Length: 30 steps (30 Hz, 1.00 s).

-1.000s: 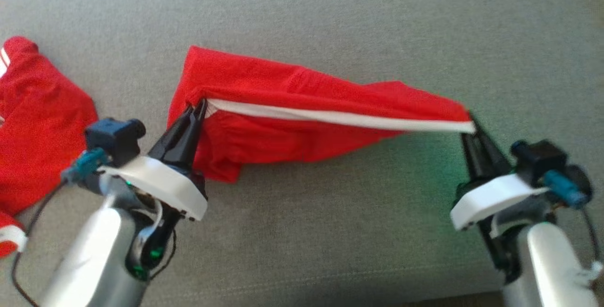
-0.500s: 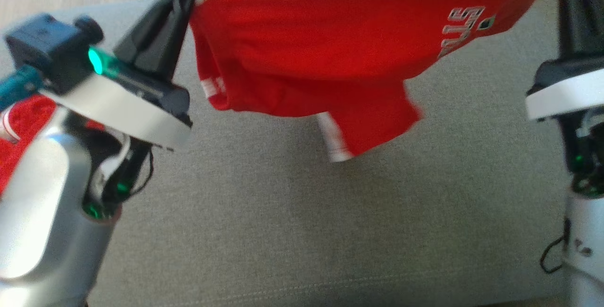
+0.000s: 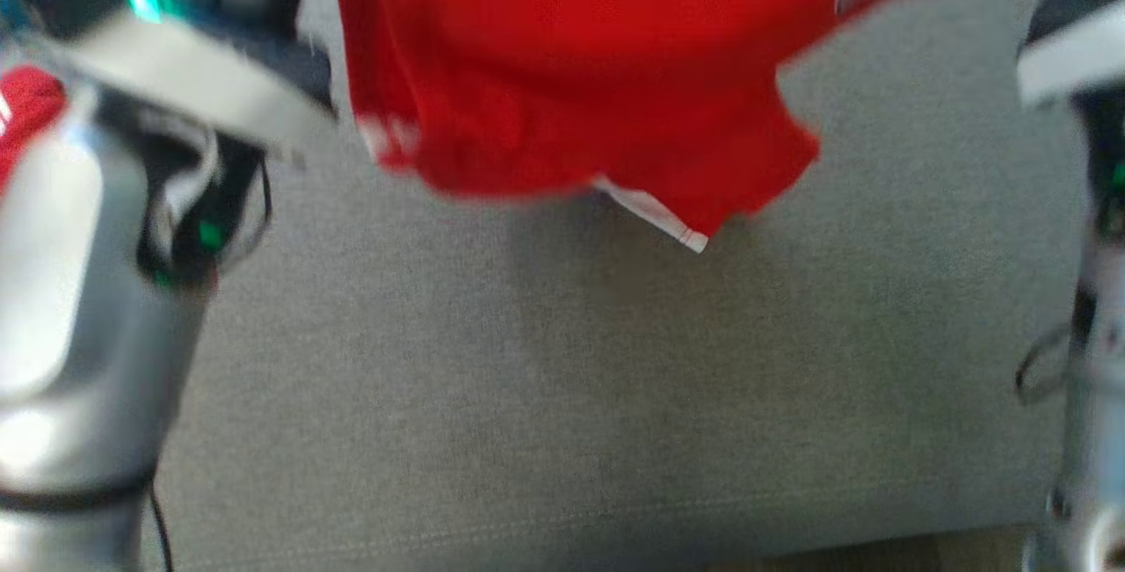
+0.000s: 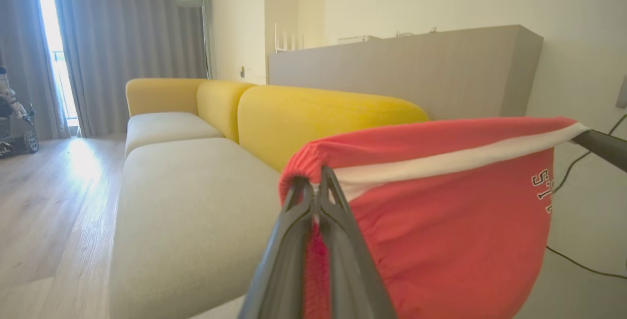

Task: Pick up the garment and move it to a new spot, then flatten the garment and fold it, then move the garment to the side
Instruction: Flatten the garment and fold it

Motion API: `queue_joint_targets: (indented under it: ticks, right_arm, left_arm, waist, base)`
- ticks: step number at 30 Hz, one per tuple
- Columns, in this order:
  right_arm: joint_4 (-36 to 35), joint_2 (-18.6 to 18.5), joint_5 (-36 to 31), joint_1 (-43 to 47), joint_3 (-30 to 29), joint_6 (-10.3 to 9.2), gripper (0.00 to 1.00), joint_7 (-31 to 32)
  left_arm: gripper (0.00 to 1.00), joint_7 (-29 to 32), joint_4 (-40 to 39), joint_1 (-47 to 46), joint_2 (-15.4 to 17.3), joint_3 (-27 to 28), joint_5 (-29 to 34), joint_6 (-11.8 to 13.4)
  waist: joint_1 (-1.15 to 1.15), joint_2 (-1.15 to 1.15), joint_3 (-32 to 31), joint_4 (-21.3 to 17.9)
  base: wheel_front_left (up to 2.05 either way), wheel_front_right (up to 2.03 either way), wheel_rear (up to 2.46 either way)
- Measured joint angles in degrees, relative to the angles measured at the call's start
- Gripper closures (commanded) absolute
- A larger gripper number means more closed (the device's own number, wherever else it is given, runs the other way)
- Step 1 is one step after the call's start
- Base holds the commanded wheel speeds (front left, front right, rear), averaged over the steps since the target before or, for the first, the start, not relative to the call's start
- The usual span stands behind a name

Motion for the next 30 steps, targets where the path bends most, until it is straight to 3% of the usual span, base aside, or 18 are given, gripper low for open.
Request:
queue_joint_targets:
  ticks: [7, 13, 23, 27, 30]
  right_arm:
    - [12.9, -1.6, 1.32, -21.29, 1.21, 0.0, 1.0, -5.33]
    - [28.98, -0.67, -0.62, -36.62, 4.0, 0.0, 1.0, -12.79]
    - [59.51, 3.1, -1.59, -34.62, 9.18, 0.0, 1.0, -19.29]
    - [66.7, 4.0, 0.3, -30.22, 11.03, 0.0, 1.0, -21.36]
    - [69.09, 4.08, 1.96, -26.76, 12.92, 0.0, 1.0, -23.68]
  left_arm:
    - [1.0, -8.91, 14.5, -19.61, -3.9, 0.16, 2.7, -2.19]
    - [1.0, -17.38, 30.71, -32.45, -6.6, -0.03, 5.19, -3.45]
    - [1.0, -19.7, 59.1, -29.25, -13.57, -1.79, 2.34, -4.64]
    - [1.0, -19.7, 66.47, -24.25, -15.59, -2.49, 0.04, -4.69]
    - [1.0, -19.7, 67.24, -20.08, -16.31, -4.33, -1.65, -4.69]
  waist:
    - [0.01, 0.0, 5.5, 0.47]
    - [0.01, 0.0, 8.8, 1.04]
    - [0.01, 0.0, 10.85, 1.79]
    - [0.0, 0.0, 11.2, 2.55]
    - [0.0, 0.0, 10.8, 2.83]
  base:
    - [0.0, 0.0, 0.0]
    - [0.0, 0.0, 0.0]
    - [0.0, 0.0, 0.0]
    - [0.0, 0.0, 0.0]
    - [0.0, 0.0, 0.0]
